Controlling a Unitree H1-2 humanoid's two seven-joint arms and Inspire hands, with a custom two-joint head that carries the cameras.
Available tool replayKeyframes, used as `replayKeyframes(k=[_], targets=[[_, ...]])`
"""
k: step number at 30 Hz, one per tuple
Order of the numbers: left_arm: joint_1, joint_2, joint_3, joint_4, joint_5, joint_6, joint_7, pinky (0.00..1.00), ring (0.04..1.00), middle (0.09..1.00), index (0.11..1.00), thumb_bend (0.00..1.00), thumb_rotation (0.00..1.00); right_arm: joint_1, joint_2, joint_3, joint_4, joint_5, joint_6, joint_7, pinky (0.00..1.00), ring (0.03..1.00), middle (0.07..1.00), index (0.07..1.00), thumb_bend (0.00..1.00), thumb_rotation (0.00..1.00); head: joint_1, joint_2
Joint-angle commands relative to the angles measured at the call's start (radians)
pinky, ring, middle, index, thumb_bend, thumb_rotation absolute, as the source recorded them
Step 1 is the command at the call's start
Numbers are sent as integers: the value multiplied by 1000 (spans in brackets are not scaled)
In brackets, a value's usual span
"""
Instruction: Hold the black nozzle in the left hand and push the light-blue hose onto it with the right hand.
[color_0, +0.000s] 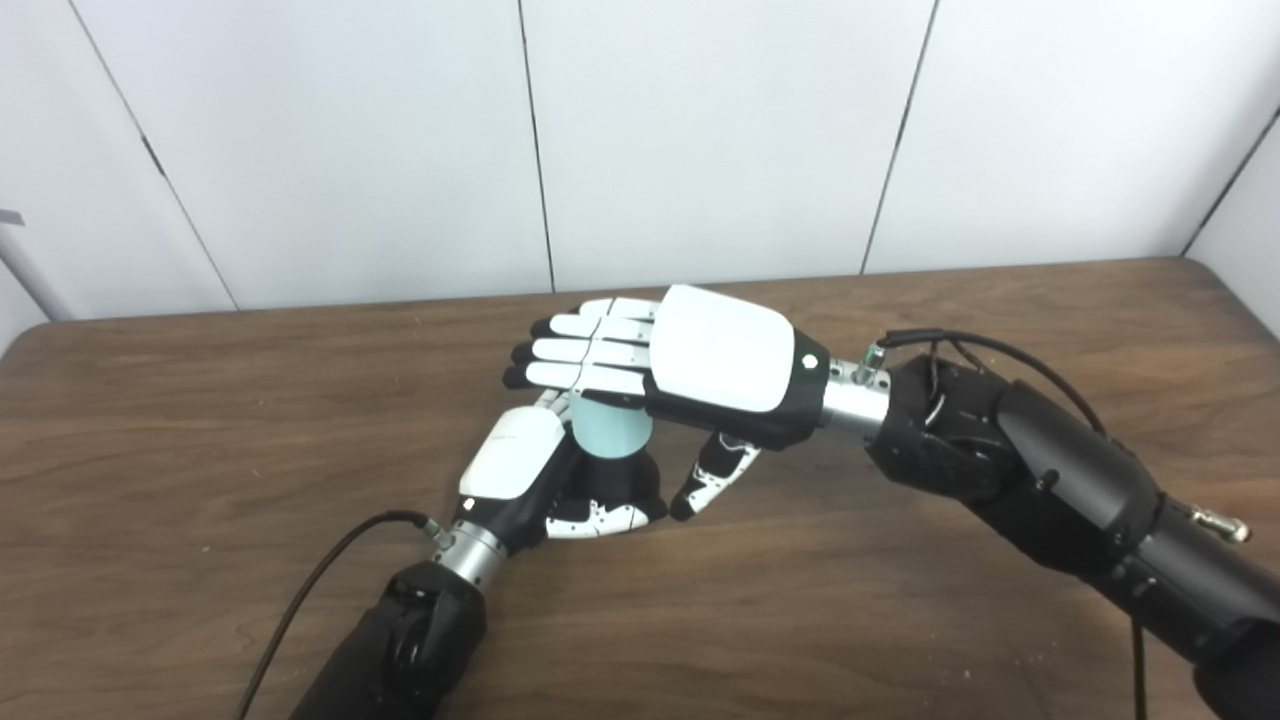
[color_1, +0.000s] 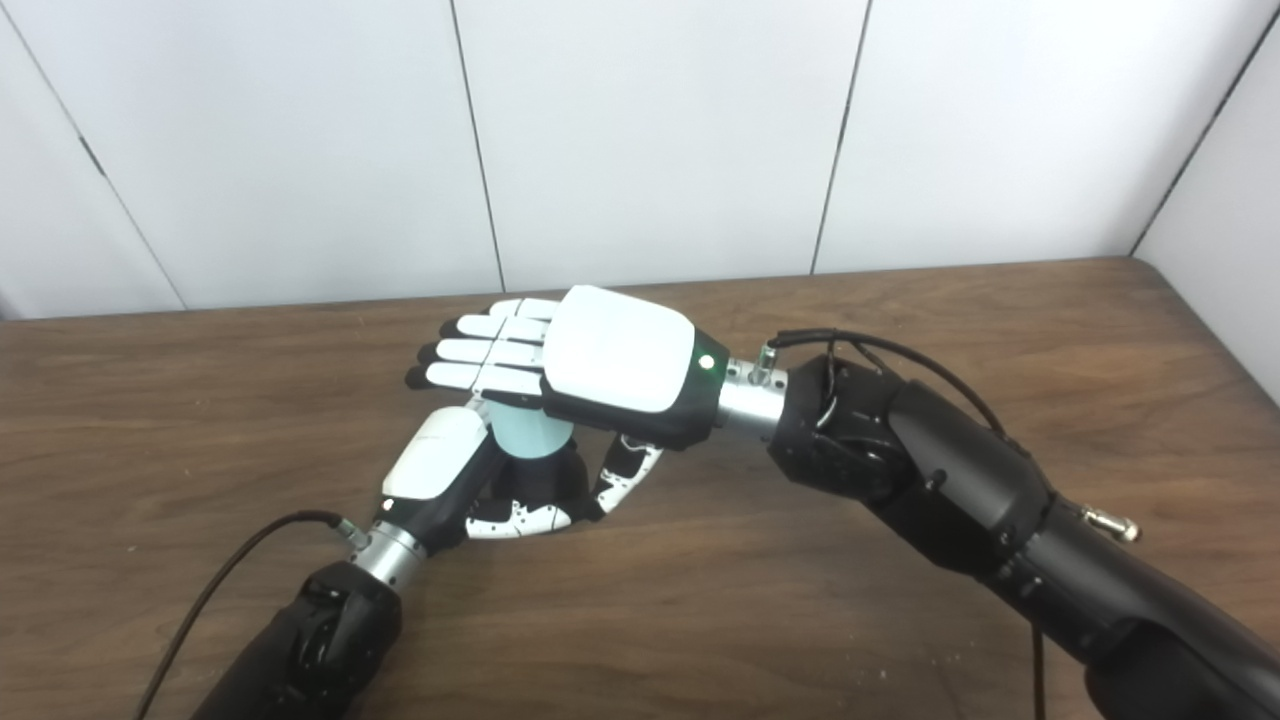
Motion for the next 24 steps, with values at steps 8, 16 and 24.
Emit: replayKeyframes(k=[8,16,24], targets=[[158,-9,-47,85,-2,-4,-6,1000,959,885,535,550,632,-25,-6,-44,3,67,-16,13,872,944,942,950,823,102,-1,0],[162,-10,-50,83,4,-4,-2,1000,959,885,536,550,631,22,26,-124,-13,-83,-16,-60,891,972,965,948,817,112,1,2],[161,-8,-49,85,3,-10,0,1000,959,885,539,550,631,80,81,-216,-20,-252,-14,-173,996,1000,1000,998,761,194,1,1]])
